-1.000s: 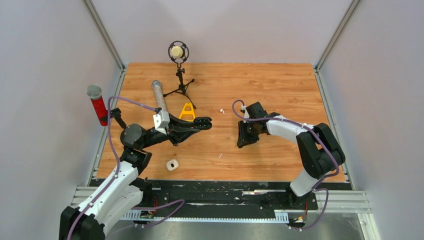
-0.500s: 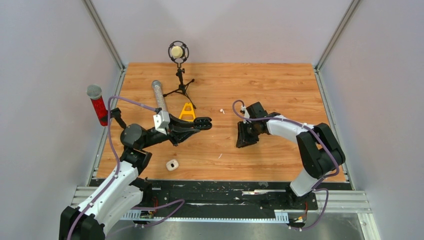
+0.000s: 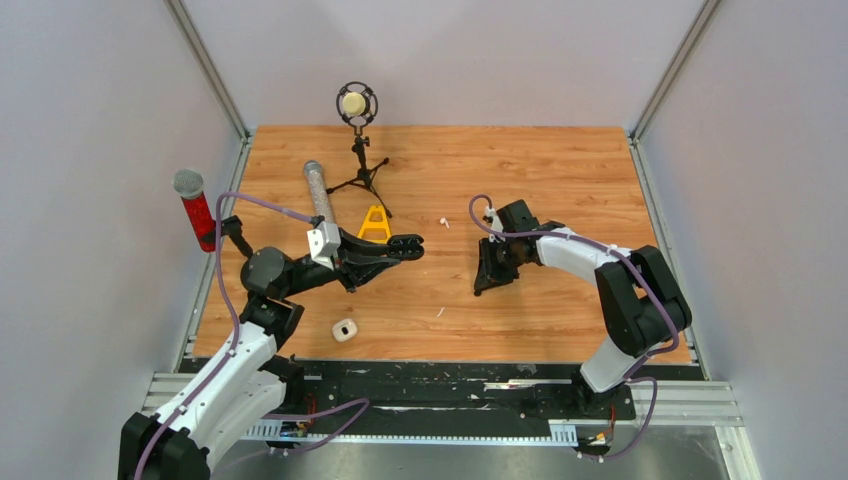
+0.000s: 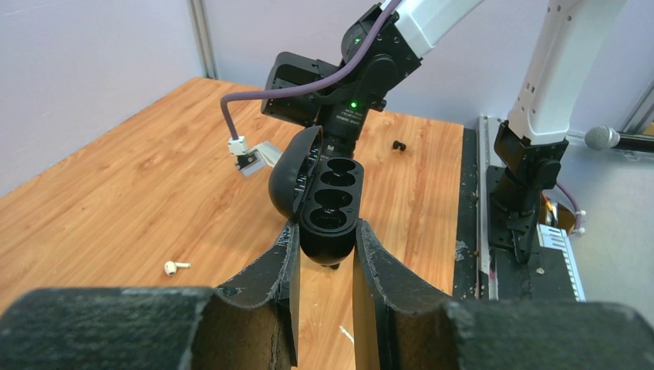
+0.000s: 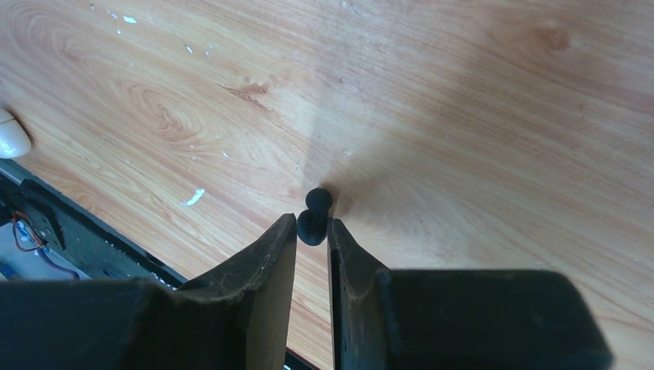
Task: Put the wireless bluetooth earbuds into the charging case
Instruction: Pick up the earbud from the center of the board.
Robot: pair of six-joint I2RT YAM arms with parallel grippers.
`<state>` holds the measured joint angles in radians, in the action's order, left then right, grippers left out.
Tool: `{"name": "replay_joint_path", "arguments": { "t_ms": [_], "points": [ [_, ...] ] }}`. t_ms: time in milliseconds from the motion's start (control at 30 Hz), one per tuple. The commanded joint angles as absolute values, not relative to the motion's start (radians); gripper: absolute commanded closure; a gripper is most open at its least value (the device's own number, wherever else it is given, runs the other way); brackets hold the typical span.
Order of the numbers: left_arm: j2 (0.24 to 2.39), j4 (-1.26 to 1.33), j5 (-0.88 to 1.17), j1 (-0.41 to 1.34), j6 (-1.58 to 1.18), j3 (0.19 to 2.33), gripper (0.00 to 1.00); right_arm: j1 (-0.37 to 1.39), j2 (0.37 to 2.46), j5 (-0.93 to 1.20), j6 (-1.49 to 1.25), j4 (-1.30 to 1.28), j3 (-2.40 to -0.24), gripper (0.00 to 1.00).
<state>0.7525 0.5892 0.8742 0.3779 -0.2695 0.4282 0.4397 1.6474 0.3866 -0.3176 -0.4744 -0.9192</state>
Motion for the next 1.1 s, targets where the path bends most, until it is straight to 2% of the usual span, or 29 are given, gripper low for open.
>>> {"name": "replay_joint_path", "arguments": {
  "t_ms": [0,233,533,633,667,800,1067],
  "points": [
    [0.74,0.605,0.881,0.373,-0.238,0.46,1.0,0.437,1.639,0.417,-0.322,-0.464,-0.941,0.78],
    [0.739,0.601,0.882,0.373,-0.235,0.462,1.0,0.433,1.64,0.4,-0.324,-0.466,-0.94,0.89],
    [0.737,0.599,0.881,0.373,-0.235,0.462,1.0,0.433,1.667,0.402,-0.313,-0.48,-0.952,0.89],
    [0.739,0.599,0.881,0.373,-0.235,0.463,1.0,0.432,1.672,0.411,-0.307,-0.48,-0.957,0.85],
    [0.738,0.599,0.881,0.373,-0.235,0.463,1.0,0.433,1.675,0.412,-0.305,-0.48,-0.958,0.86],
    [0.739,0.597,0.878,0.373,-0.236,0.465,1.0,0.433,1.677,0.419,-0.299,-0.483,-0.956,1.0],
    [0.741,0.579,0.865,0.369,-0.256,0.462,1.0,0.435,1.6,0.492,-0.216,-0.578,-1.047,1.0]
  ]
}}
